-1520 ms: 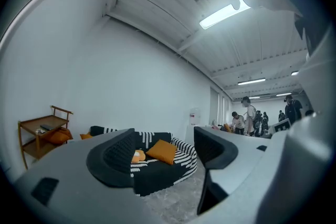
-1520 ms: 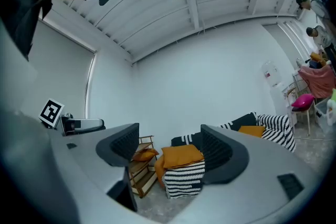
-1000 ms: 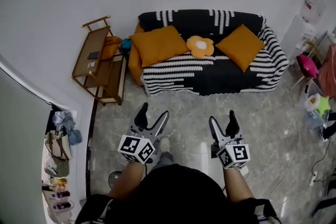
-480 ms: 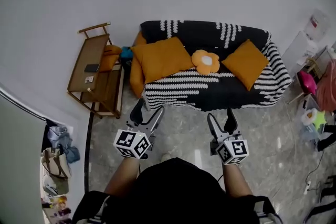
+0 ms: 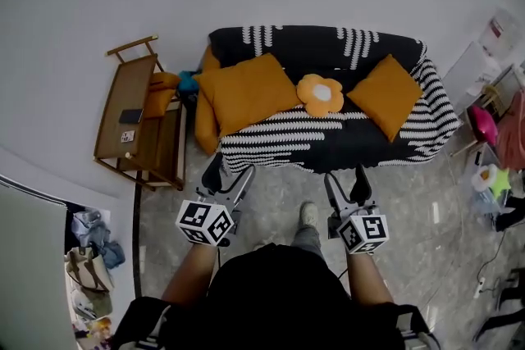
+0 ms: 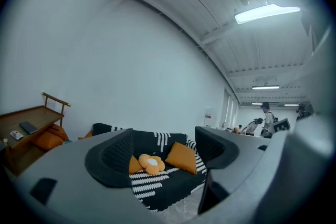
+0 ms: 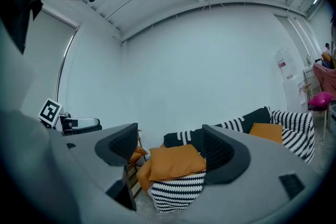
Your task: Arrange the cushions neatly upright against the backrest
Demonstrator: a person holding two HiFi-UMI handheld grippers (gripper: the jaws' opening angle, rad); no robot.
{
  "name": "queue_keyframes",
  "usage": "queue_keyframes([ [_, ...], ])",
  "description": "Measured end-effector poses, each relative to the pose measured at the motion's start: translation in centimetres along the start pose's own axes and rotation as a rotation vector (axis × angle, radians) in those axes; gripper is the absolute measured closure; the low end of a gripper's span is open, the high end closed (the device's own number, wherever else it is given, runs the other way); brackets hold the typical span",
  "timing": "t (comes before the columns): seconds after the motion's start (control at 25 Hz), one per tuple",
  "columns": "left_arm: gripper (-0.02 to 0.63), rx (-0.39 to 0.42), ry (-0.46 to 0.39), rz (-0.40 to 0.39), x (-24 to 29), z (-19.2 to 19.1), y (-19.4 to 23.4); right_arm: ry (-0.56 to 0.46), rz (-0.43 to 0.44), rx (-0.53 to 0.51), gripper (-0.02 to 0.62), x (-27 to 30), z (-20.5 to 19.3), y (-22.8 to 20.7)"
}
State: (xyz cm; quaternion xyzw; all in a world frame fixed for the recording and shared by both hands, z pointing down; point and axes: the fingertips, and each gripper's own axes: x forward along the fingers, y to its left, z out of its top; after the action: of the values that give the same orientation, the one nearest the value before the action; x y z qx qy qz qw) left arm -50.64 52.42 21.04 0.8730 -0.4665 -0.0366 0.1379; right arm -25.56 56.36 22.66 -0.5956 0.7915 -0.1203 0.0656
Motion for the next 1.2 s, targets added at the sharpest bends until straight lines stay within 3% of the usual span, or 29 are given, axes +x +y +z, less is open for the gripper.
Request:
queue_keyframes([
  [0.28, 0.235, -0.007, -0.020, 0.059, 8.6, 0.7, 0.9, 0.038, 0.059, -0.034, 0.221, 7.6, 1.3, -7.2],
  [0.68, 0.235, 0.007, 0.014, 0.065, 22.4, 1.1, -1.1, 0.097, 0.182, -0.060, 0.221, 16.6, 3.7, -15.9],
  [0.96, 0.235, 0.003, 0.064, 0.013, 30.4, -0.5, -3.5, 0.101, 0.101, -0.032, 0.221, 17.9, 4.8, -23.4],
  [1.2, 0.235, -0.013, 0.143, -0.027, 34.8, -2.9, -3.3, 0.137, 0.040, -0.008, 0.221, 19.0, 3.5, -26.6],
])
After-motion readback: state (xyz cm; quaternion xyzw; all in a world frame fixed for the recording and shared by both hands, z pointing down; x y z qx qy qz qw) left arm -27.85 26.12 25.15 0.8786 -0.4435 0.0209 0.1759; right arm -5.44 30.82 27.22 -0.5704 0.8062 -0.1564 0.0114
